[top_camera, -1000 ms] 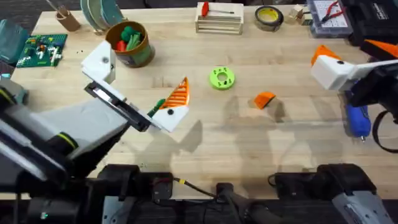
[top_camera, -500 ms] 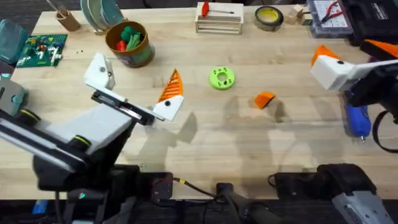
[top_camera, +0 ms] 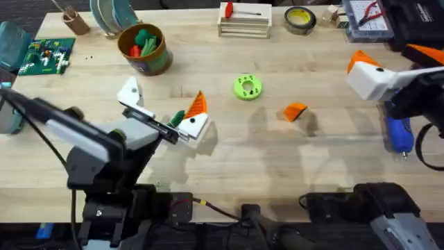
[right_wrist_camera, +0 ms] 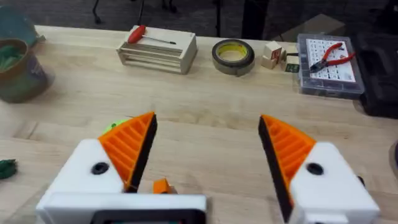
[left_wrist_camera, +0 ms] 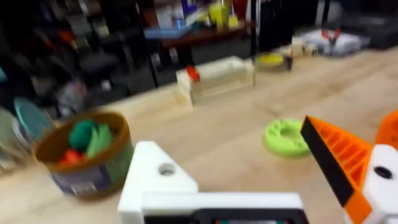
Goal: Pick up the gripper from the table and insert it into the empty holder that is missing its gripper. Then pick up a screw, insert it into the mounting hole, and use the screwdriver to tighten it. Finally, clean up the table by picking up the vegetable and placing it into the bucket.
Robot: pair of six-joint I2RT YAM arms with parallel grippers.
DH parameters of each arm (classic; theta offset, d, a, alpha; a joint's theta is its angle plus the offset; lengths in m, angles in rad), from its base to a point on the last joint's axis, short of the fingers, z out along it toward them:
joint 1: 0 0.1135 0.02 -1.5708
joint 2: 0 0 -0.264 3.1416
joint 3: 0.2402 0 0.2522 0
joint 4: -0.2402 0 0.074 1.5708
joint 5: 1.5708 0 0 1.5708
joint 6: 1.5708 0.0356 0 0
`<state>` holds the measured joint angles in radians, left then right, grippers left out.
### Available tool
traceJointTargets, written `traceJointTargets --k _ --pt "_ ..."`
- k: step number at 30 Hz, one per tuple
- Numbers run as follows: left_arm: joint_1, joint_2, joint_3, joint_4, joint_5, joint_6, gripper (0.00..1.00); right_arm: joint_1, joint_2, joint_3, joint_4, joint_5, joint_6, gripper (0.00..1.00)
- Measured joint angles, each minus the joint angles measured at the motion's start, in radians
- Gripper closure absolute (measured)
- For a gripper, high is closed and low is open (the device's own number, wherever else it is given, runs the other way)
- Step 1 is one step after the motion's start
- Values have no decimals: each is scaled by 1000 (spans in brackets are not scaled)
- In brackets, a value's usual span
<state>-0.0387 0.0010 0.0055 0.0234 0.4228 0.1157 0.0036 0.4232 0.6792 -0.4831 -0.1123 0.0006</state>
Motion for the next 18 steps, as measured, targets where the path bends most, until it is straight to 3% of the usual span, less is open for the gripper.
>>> traceJointTargets --k 3,18 --pt "0 2 0 -75 -1 -1 8 0 0 0 0 0 0 10" --pt "0 2 0 -76 -1 -1 8 0 0 0 0 0 0 10"
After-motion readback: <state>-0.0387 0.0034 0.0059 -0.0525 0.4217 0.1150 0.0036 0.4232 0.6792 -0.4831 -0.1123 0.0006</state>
